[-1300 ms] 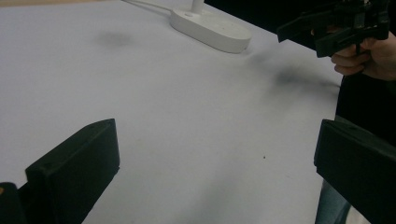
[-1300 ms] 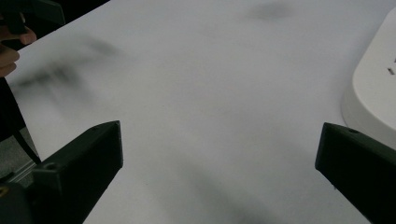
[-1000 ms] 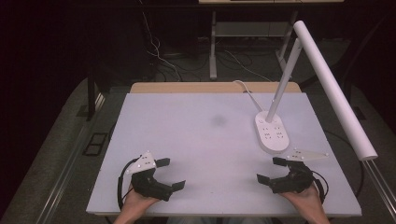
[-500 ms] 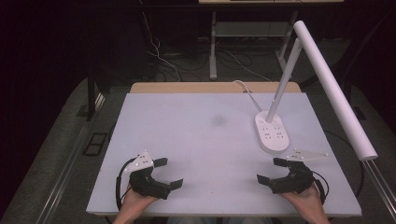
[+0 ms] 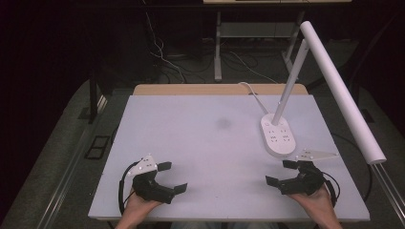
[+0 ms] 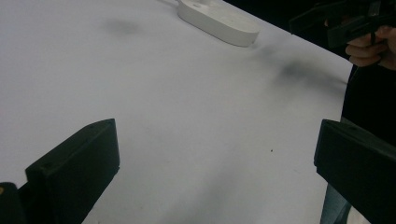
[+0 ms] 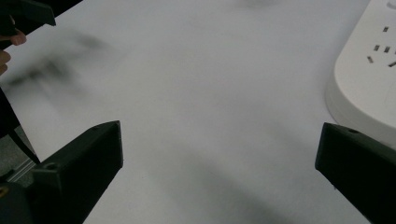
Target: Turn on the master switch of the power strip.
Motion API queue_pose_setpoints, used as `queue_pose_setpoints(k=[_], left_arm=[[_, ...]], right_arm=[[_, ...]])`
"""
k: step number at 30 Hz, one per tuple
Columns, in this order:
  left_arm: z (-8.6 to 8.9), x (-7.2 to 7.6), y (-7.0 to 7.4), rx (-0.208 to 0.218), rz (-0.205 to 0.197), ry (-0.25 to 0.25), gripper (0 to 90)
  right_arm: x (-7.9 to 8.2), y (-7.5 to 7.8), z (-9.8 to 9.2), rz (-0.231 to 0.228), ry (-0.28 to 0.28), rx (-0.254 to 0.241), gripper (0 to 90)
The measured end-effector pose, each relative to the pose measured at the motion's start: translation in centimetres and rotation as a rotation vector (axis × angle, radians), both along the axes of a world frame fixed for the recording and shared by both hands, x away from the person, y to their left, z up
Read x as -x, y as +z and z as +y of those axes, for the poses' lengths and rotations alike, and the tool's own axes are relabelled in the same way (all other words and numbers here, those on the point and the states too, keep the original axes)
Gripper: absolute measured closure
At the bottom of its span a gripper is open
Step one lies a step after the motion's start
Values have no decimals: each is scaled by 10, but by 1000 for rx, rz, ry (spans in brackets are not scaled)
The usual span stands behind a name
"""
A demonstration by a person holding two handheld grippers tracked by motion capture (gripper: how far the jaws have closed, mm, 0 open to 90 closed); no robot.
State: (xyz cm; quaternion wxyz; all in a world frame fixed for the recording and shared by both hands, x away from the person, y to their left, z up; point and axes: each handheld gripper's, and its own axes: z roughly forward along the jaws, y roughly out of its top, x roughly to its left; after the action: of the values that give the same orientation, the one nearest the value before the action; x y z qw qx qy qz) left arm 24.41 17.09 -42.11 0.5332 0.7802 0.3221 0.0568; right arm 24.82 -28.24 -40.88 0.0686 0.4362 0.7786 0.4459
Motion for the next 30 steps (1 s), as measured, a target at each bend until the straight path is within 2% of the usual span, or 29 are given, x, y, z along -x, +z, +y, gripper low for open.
queue_pose_setpoints(k=[7, 13, 30], left_arm=[[0, 0, 0, 7, 6, 6, 0], [-1, 0, -1, 1, 6, -2, 0], [-2, -1, -2, -4, 9, -2, 0]], right_arm=[[-6, 11, 1, -1, 15, 6, 2], [-12, 16, 1, 18, 30, 15, 2], [-30, 34, 6, 30, 38, 48, 2]])
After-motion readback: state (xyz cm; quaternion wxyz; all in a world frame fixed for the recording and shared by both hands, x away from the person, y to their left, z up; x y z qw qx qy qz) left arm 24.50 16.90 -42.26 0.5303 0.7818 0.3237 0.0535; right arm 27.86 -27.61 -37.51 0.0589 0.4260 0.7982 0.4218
